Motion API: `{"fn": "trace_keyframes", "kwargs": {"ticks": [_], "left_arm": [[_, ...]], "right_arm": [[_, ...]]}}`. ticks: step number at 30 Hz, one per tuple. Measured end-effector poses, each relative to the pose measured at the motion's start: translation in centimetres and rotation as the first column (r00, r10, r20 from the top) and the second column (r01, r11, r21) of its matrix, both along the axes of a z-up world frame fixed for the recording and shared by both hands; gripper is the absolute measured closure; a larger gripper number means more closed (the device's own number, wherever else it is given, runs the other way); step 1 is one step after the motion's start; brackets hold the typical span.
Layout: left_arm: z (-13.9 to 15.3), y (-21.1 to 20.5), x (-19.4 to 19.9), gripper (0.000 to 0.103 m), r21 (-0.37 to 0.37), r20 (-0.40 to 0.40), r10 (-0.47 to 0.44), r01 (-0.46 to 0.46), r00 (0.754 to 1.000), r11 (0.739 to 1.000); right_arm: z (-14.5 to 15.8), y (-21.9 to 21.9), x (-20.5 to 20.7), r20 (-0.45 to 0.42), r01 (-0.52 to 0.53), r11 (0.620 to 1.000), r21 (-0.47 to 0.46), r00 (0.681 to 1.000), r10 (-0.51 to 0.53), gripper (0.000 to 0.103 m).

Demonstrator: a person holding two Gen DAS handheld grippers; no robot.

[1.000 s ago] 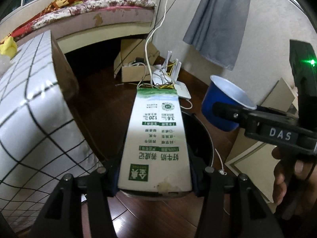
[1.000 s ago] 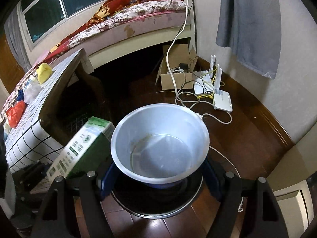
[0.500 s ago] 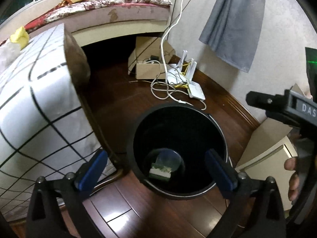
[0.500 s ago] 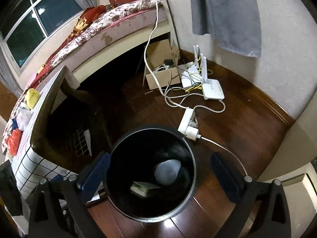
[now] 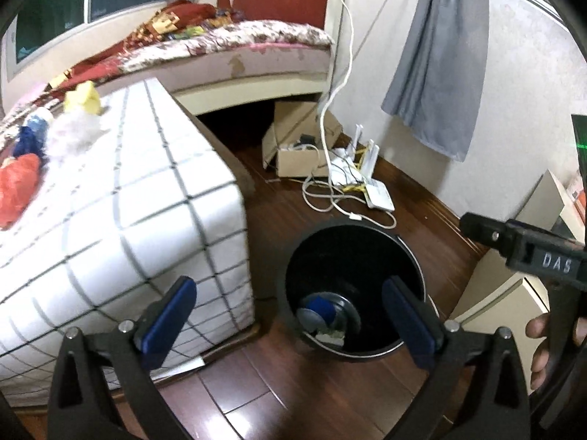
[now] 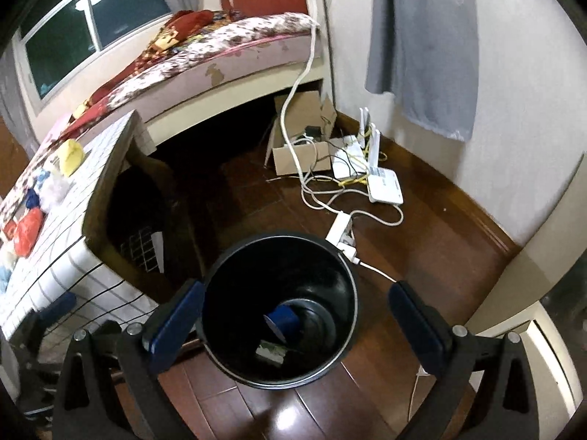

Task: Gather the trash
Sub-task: 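Move both grippers back over the table toward the remaining trash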

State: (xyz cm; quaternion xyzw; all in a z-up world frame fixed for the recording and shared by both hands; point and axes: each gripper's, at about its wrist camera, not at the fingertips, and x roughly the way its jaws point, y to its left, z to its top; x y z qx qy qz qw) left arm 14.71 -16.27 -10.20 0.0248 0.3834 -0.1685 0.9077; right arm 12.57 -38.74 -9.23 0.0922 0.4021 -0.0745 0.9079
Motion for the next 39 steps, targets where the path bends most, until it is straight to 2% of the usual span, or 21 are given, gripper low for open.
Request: {"fn": "trace_keyframes", "kwargs": {"ticks": [8,14,19,22,25,27,32,35,37,39], "left_arm": [[2.2,4.4,-0.6,0.001,-0.021,0.048,0.068,-0.067,0.997,0.998],[4.2,8.5,-1.1,0.001,-0.021,0.105,0.129,-0.127,0.986,0.992],[5.8,13.1,-1.6,0.001,-0.017,0.152,0.198,-0.198,0.968,0.98],[6.3,16.5,-1.9,0.001,0.0,0.185,0.254,-0.258,0.949,0.966],[6.3,21.1,-1.7,0.001,0.028,0.209,0.329,-0.342,0.921,0.939],[6.0,24.0,-1.5,0.001,0.036,0.211,0.375,-0.391,0.903,0.92],[4.6,31.7,-0.5,0.001,0.048,0.197,0.502,-0.52,0.842,0.853],[3.7,35.2,-0.1,0.001,0.027,0.171,0.561,-0.573,0.81,0.819],[3.0,37.4,0.5,0.001,0.016,0.149,0.6,-0.609,0.786,0.793],[2.6,39.2,1.0,0.002,-0.002,0.126,0.62,-0.624,0.775,0.781]], "right_arm": [[2.2,4.6,-0.6,0.047,-0.074,0.996,-0.049,0.996,0.077,0.001],[3.3,8.8,-0.3,0.082,-0.139,0.989,-0.046,0.986,0.143,0.001],[4.3,14.2,0.8,0.104,-0.229,0.973,-0.041,0.967,0.232,0.001],[5.1,18.9,1.5,0.132,-0.302,0.951,-0.068,0.942,0.308,0.001],[6.1,24.4,2.4,0.186,-0.379,0.917,-0.124,0.899,0.397,0.001],[6.2,27.5,3.2,0.188,-0.427,0.893,-0.141,0.874,0.447,0.001],[5.5,35.0,5.3,0.101,-0.547,0.817,-0.183,0.816,0.569,0.001],[5.3,37.9,6.6,0.102,-0.587,0.79,-0.175,0.788,0.608,0.001],[5.2,39.6,7.8,0.104,-0.594,0.786,-0.172,0.783,0.614,0.001],[5.1,40.9,9.0,0.101,-0.602,0.783,-0.157,0.779,0.619,0.001]]}}
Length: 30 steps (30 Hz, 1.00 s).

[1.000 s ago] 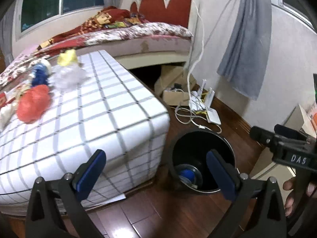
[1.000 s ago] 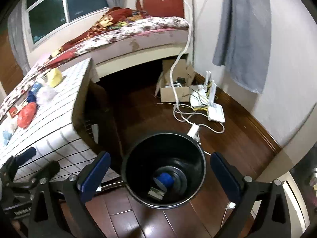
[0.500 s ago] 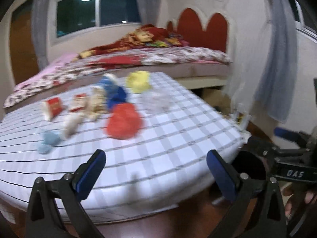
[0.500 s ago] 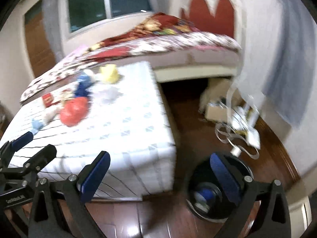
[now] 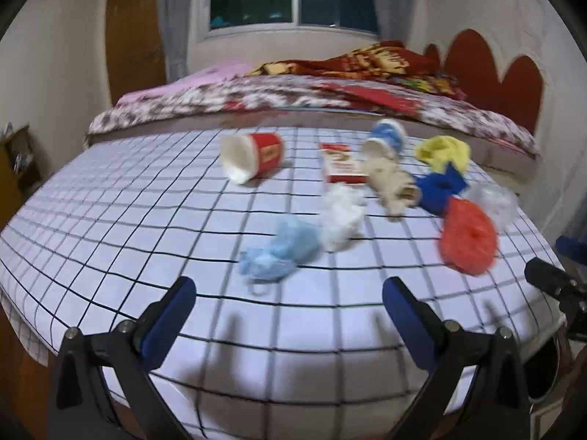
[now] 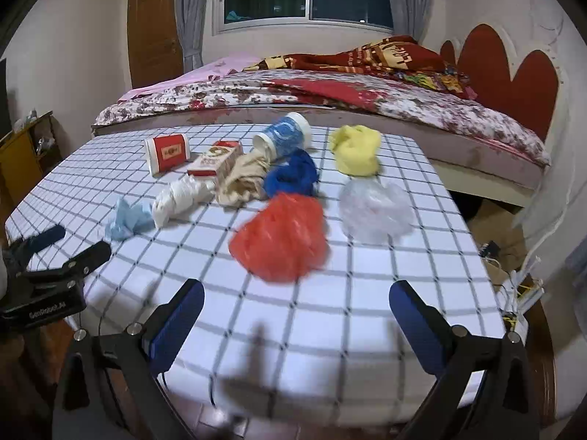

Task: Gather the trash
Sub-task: 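Move both grippers back over the table toward the remaining trash, then grasp the light blue face mask with the left gripper while the right gripper grasps the red plastic bag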

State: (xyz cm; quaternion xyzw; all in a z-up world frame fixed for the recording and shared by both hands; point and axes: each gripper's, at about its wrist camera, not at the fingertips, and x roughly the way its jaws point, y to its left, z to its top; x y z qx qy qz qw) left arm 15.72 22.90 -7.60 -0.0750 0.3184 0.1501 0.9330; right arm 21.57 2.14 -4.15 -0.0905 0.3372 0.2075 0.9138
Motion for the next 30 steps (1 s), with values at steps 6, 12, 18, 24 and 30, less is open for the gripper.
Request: {"fn": "trace_keyframes", "kwargs": {"ticks": [6,12,18,24,30], "left_arm": [[-1.6,2.7,2.4,0.012,-0.054,-0.046,0.006,-0.008,0.999,0.999],[-2.8,3.2,4.2,0.021,-0.085,-0.09,-0.01,0.002,0.996,0.996],[-3.0,2.9,4.3,0.061,-0.077,-0.09,-0.047,0.04,0.995,0.996],[-0.7,1.9,1.8,0.063,-0.045,0.011,-0.047,0.048,0.999,0.998],[1.4,-1.9,-0.6,0.064,-0.029,0.08,-0.092,0.094,0.993,0.995]], "right_arm": [[-1.6,2.7,3.5,-0.033,-0.006,1.0,-0.03,0.999,0.005,0.003],[-3.2,3.6,6.3,-0.09,0.01,0.999,-0.032,0.996,-0.013,0.011],[-4.1,3.6,7.1,-0.126,-0.019,1.0,-0.001,0.992,0.019,0.056],[-2.6,2.2,4.6,-0.07,-0.053,0.998,0.037,0.996,0.056,0.068],[0.0,-1.0,1.1,0.016,-0.056,0.996,0.067,0.998,0.055,0.068]]}}
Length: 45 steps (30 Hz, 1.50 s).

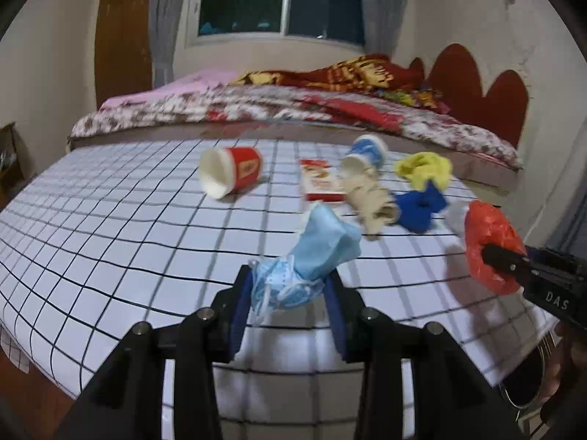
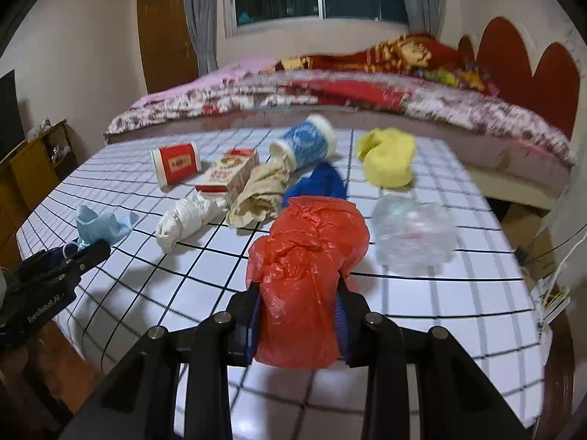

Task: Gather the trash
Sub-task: 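Grasp the light blue face mask with the left gripper while the right gripper grasps the red plastic bag, then carry the mask and red bag with both grippers over the black bin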

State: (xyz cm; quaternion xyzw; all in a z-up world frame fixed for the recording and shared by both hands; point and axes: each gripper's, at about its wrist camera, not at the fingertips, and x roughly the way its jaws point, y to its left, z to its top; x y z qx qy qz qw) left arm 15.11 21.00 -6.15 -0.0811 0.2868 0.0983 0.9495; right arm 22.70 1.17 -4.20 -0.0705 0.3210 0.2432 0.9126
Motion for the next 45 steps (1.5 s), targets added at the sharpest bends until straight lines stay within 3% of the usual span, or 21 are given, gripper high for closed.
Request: {"fn": "trace_keyframes", "kwargs": {"ticks": [14,24,31,37,45], "left_arm": [[2.4,-12.2,-1.1,0.063,0.018,0.059,-0.234,0.233,0.971,0.972],[3.1,-20.2,-0.6,0.064,0.042,0.058,-0.379,0.377,0.924,0.925],[1.8,-26.4,-0.8,0.064,0.04,0.017,-0.493,0.492,0.87,0.87],[0.7,-31.8,-0.7,0.064,0.021,-0.023,-0.568,0.569,0.822,0.822],[-2.2,-37.7,0.0,0.063,-0.03,-0.107,-0.62,0.621,0.777,0.783]], "right_arm": [[4.1,-12.9,-6.6,0.128,0.146,0.989,0.028,0.981,-0.149,0.068],[4.2,-22.8,-8.8,0.157,0.333,0.942,0.052,0.928,-0.337,0.068],[2.3,-29.8,-9.5,0.111,0.451,0.891,0.055,0.884,-0.454,0.068],[-0.5,-33.8,-9.7,0.027,0.494,0.868,0.056,0.868,-0.496,0.068],[-4.2,-38.3,-9.1,-0.088,0.53,0.847,0.033,0.846,-0.526,0.068]]}}
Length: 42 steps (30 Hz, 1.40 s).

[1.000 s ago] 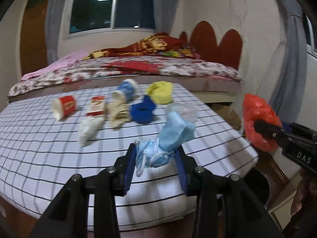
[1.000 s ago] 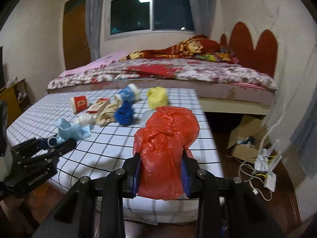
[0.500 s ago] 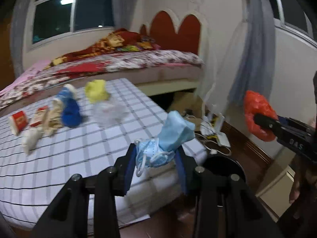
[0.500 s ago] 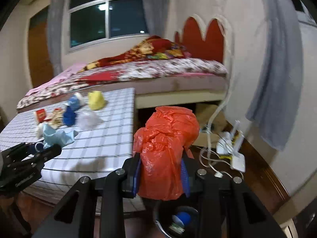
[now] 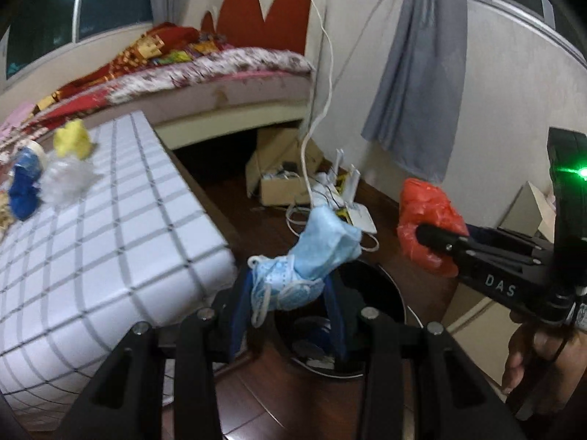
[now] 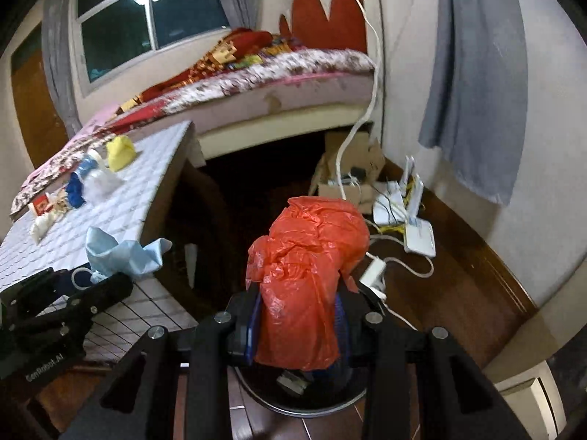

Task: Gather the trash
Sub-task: 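Carry the mask and red bag with both grippers over the black bin, then open both grippers to drop the mask and red bag into the bin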

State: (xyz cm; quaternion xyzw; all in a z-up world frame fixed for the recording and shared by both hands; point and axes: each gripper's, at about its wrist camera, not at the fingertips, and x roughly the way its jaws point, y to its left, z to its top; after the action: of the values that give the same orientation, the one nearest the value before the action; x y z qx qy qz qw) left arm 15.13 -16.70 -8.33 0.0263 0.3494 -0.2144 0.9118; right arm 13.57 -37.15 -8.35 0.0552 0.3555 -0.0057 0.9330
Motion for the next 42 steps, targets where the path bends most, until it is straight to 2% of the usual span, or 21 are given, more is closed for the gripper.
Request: {"fn": "trace_keyframes", "kwargs": {"ticks": [5,14,19,21,22,23,24,25,27,31,38,42], "left_arm": [[-2.2,-2.0,0.5,0.064,0.009,-0.071,-0.025,0.025,0.997,1.0],[-4.8,-3.3,1.5,0.063,0.018,-0.145,-0.031,0.034,0.989,0.999],[-5.7,-4.1,1.8,0.063,0.022,-0.181,-0.042,0.046,0.983,0.999],[-6.0,-4.4,2.1,0.06,0.017,-0.189,-0.044,0.048,0.981,0.999],[-6.1,-4.5,2.2,0.05,0.003,-0.197,-0.045,0.047,0.979,0.999],[-6.4,-4.6,2.5,0.025,-0.015,-0.213,-0.047,0.044,0.976,0.999],[-6.6,-4.6,2.5,0.014,-0.023,-0.22,-0.037,0.032,0.975,0.999],[-6.8,-4.5,2.4,0.007,-0.015,-0.214,-0.018,0.015,0.977,1.0],[-7.1,-4.6,2.7,0.006,-0.008,-0.223,-0.017,0.015,0.975,1.0],[-7.1,-4.4,2.4,0.006,-0.002,-0.219,0.001,-0.001,0.976,1.0],[-6.0,-4.3,2.0,0.002,0.043,-0.156,0.046,-0.04,0.987,0.998],[-5.2,-3.9,1.8,0.002,0.043,-0.137,0.054,-0.048,0.989,0.998]], "right_arm": [[-2.5,-1.7,0.9,-0.076,0.007,0.999,0.032,0.997,-0.004,0.068],[-4.8,-2.1,2.7,-0.162,-0.006,0.998,0.055,0.987,0.015,0.068],[-5.1,-2.1,3.5,-0.175,-0.013,0.997,0.073,0.984,0.026,0.068],[-5.4,-2.4,3.9,-0.184,-0.016,0.995,0.102,0.982,0.035,0.067],[-5.7,-2.6,4.1,-0.194,-0.017,0.991,0.13,0.98,0.042,0.062],[-6.2,-2.9,4.6,-0.219,-0.001,0.989,0.147,0.975,0.034,0.041],[-6.5,-3.4,4.7,-0.234,0.038,0.99,0.139,0.972,-0.004,0.024],[-6.8,-4.1,4.7,-0.249,0.076,0.986,0.148,0.968,-0.037,0.001],[-7.0,-5.0,4.7,-0.262,0.111,0.978,0.174,0.963,-0.063,0.001],[-6.2,-5.5,4.2,-0.237,0.125,0.977,0.17,0.968,-0.083,0.001],[-4.7,-5.6,3.5,-0.209,0.135,0.984,0.117,0.972,-0.108,0.001],[-4.0,-5.5,3.3,-0.196,0.138,0.984,0.112,0.974,-0.114,0.001]]}}
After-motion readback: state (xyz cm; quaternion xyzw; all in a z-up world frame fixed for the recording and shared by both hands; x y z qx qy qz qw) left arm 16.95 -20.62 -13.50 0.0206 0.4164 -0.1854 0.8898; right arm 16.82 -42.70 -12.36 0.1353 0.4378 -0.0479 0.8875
